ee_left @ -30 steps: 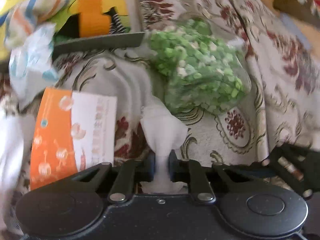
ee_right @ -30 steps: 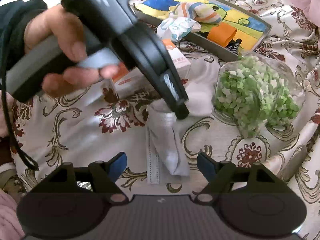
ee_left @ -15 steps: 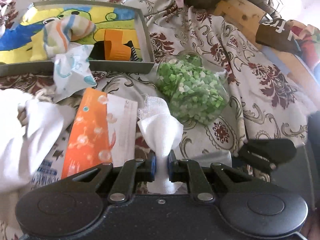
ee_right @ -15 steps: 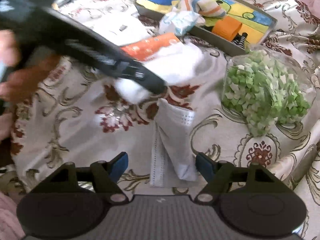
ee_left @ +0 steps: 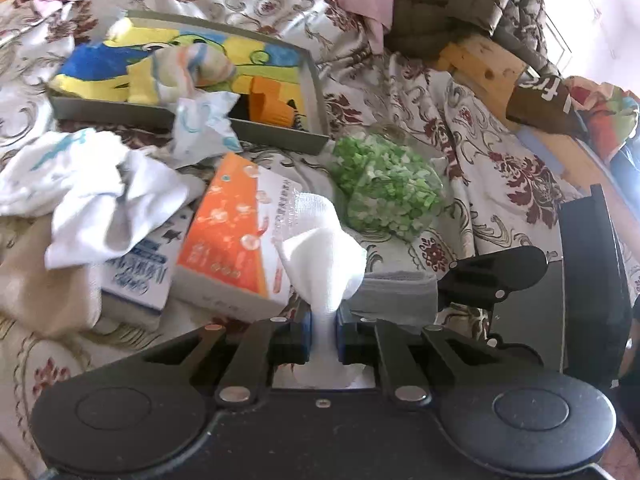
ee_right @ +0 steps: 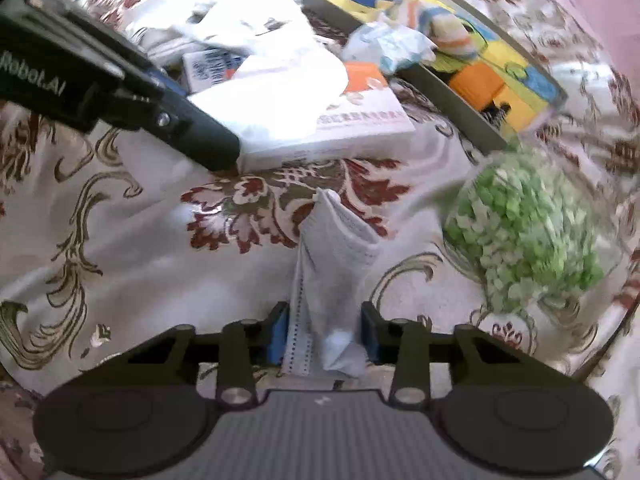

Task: Organize soft objects
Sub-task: 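Carry the tissue and the mask with both tools over the painted tray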

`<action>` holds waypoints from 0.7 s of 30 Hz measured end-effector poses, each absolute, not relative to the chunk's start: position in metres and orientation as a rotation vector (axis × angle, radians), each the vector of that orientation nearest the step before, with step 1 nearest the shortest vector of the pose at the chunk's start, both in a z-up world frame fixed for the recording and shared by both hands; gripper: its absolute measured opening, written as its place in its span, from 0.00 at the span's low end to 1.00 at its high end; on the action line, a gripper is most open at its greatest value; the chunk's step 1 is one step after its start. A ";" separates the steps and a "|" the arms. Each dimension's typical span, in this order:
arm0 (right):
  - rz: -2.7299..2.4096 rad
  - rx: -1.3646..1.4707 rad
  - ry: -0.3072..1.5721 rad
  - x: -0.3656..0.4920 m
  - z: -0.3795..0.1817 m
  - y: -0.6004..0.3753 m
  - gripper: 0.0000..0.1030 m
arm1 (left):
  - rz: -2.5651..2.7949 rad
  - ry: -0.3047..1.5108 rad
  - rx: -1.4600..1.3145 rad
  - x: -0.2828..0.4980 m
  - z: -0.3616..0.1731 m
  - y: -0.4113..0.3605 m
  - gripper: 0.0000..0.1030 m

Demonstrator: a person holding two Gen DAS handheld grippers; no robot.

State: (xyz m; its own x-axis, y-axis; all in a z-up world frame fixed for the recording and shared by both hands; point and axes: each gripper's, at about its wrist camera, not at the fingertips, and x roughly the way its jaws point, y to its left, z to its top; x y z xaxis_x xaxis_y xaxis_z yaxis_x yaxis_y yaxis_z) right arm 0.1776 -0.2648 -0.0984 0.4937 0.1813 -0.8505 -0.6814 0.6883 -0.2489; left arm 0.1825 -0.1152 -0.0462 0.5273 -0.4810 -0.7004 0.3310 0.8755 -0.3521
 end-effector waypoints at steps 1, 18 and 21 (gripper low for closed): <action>0.562 -0.648 0.902 0.176 -0.099 -0.261 0.31 | -0.482 0.886 -0.195 0.179 -0.045 -0.112 0.12; 0.437 -0.723 0.636 0.161 -0.077 -0.243 0.19 | -0.413 0.806 -0.312 0.152 -0.032 -0.078 0.12; 0.414 -0.662 0.578 0.162 -0.064 -0.247 0.19 | -0.395 0.777 -0.318 0.154 -0.028 -0.074 0.12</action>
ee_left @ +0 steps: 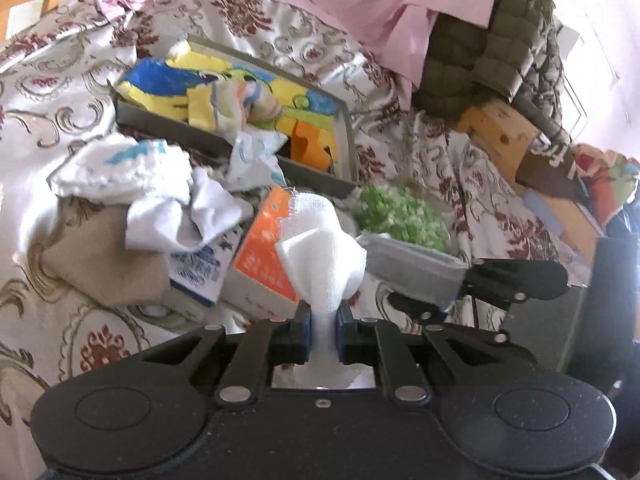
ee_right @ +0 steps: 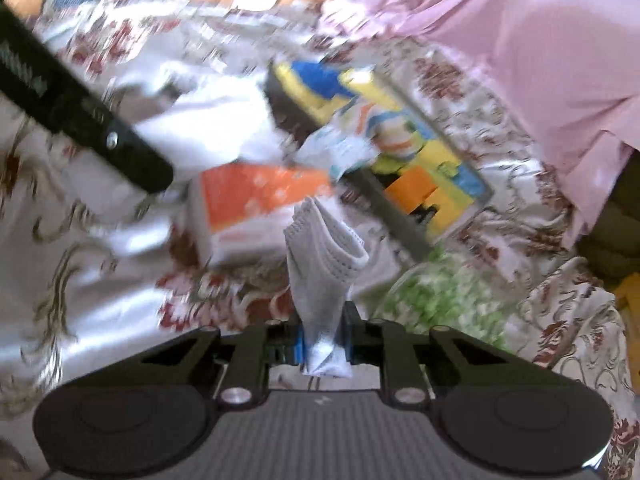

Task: Organize soft objects
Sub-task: 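Carry the tissue and the mask with both tools over the painted tray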

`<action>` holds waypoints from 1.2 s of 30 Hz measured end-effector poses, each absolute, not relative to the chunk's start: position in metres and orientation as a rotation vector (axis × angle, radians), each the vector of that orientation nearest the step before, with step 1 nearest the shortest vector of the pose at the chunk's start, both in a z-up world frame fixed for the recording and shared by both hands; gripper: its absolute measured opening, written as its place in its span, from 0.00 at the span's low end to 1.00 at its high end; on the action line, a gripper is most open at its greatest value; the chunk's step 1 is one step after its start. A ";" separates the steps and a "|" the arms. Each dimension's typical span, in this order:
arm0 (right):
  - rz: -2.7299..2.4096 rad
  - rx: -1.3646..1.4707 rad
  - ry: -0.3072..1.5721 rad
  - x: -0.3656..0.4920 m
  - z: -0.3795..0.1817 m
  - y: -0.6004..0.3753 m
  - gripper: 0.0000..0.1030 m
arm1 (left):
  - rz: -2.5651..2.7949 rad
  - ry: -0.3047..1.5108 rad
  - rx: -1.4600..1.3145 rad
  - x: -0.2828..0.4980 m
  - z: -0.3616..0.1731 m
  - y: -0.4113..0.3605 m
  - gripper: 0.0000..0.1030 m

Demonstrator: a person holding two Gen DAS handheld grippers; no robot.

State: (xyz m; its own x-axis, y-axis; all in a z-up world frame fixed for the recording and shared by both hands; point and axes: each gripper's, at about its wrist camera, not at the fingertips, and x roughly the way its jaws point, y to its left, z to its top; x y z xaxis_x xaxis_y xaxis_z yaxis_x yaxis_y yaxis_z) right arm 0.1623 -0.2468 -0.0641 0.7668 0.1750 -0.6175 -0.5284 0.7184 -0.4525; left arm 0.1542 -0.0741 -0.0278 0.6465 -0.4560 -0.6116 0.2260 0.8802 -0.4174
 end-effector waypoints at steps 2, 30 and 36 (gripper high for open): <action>0.401 -0.629 0.552 0.161 -0.056 -0.249 0.19 | -0.388 0.761 -0.320 0.159 -0.025 -0.073 0.12; 0.175 -0.124 0.449 0.382 -0.007 -0.261 0.19 | -0.431 0.627 -0.125 0.430 0.022 -0.093 0.15; 0.149 -0.069 0.503 0.422 -0.025 -0.266 0.19 | -0.434 0.692 -0.094 0.479 -0.001 -0.114 0.15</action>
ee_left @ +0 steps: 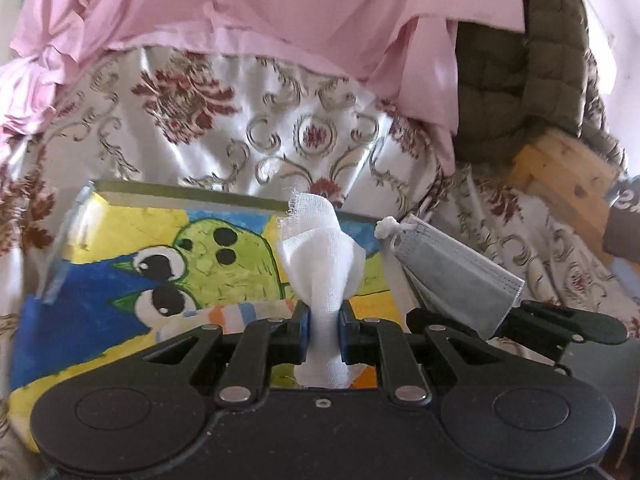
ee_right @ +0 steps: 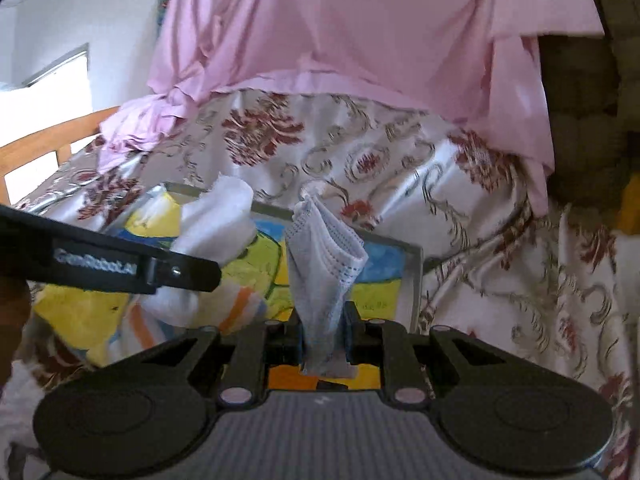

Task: Organize soft objects
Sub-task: 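Carry the tissue and the mask with both tools over the painted tray, then open both tools to drop the tissue and mask into the tray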

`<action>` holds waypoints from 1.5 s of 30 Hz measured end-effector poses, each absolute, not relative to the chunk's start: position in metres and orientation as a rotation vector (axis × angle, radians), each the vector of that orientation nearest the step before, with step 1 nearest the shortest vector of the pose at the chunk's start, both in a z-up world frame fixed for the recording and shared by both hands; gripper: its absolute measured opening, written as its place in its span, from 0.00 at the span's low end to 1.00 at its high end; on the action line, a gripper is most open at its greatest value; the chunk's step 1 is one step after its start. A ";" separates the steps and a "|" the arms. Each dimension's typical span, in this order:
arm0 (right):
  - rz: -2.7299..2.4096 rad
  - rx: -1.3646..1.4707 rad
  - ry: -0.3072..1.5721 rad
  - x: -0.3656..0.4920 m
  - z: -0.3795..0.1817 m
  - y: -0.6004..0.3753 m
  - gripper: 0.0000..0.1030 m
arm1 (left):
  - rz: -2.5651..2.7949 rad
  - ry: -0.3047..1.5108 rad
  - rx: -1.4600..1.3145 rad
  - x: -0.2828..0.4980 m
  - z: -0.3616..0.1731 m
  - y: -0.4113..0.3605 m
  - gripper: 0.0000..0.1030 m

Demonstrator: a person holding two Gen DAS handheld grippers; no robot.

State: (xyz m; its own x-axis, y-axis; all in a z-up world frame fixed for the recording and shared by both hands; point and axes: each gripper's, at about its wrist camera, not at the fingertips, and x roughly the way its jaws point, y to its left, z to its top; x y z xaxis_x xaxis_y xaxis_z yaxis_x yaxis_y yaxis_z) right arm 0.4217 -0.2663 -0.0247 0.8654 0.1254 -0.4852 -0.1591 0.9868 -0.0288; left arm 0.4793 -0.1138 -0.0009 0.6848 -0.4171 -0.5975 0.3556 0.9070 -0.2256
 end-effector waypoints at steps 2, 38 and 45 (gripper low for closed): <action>0.133 -0.067 0.522 0.427 -0.032 -0.268 0.19 | -0.445 0.727 -0.098 0.490 -0.011 -0.118 0.15; 0.077 -0.029 0.552 0.413 -0.009 -0.288 0.77 | -0.359 0.831 -0.151 0.485 0.002 -0.106 0.56; 0.046 -0.019 0.472 0.388 0.022 -0.293 0.88 | -0.339 0.760 -0.153 0.459 0.037 -0.094 0.76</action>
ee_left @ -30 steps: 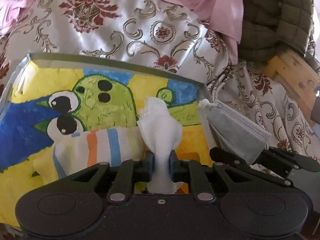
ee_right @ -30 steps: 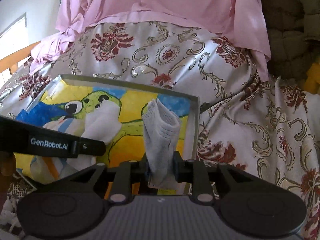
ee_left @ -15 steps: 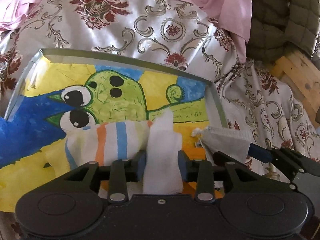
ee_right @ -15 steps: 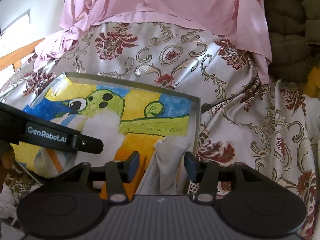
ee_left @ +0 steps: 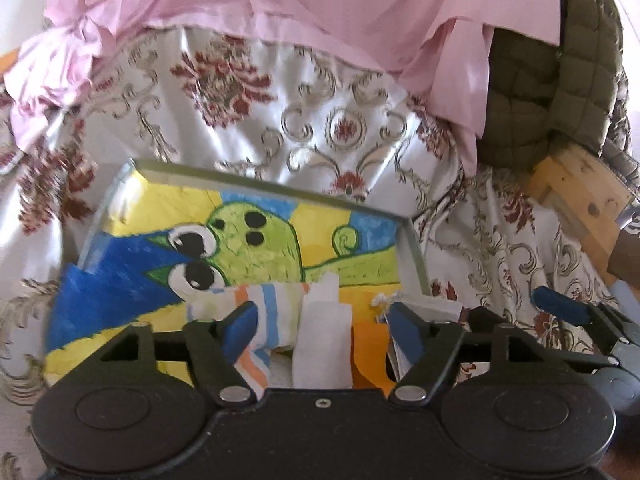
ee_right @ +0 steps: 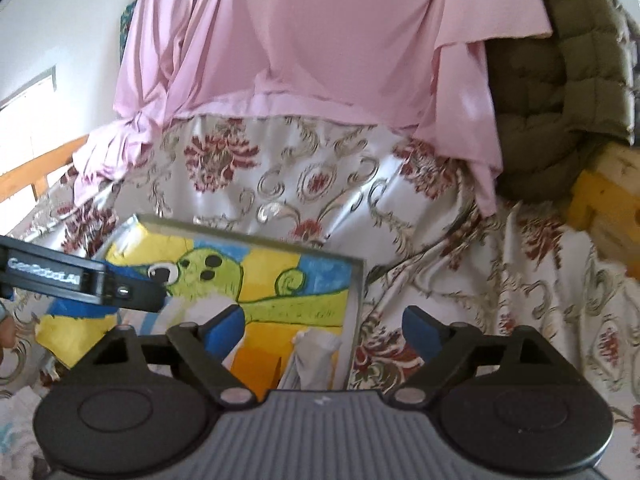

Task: Organize soft objects
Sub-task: 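Open both tools to drop the tissue and mask into the tray, then lift both open tools up away from the tray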

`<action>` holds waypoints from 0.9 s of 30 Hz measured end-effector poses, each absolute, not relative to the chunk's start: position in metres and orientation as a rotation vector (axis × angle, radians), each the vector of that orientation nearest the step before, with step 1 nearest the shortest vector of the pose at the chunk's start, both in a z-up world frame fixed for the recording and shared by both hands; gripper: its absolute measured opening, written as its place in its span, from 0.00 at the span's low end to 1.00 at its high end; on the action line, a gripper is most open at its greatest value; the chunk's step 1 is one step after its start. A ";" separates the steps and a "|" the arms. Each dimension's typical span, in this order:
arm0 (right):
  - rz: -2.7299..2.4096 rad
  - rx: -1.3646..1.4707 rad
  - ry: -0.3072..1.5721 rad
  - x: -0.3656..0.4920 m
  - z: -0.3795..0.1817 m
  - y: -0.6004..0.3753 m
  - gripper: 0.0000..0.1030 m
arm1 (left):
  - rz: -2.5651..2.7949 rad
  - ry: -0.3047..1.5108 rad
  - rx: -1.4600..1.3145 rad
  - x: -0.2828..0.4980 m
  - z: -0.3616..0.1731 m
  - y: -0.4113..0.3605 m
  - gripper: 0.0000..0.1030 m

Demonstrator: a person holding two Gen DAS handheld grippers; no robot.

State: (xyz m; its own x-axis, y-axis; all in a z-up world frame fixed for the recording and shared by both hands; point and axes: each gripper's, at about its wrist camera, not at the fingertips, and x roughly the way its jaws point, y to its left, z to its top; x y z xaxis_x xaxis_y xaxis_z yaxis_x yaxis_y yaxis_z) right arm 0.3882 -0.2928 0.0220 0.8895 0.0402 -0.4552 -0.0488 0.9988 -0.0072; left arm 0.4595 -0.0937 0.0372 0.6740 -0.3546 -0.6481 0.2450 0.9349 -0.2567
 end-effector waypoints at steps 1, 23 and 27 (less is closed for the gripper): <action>0.043 -0.013 0.465 0.384 0.026 -0.294 0.89 | -0.335 0.744 -0.149 0.454 0.043 -0.091 0.78; 0.070 0.081 0.324 0.260 0.074 -0.300 1.00 | -0.268 0.557 -0.153 0.310 0.100 -0.077 0.92; 0.046 0.126 0.290 0.238 0.069 -0.303 1.00 | -0.237 0.501 -0.134 0.282 0.104 -0.081 0.95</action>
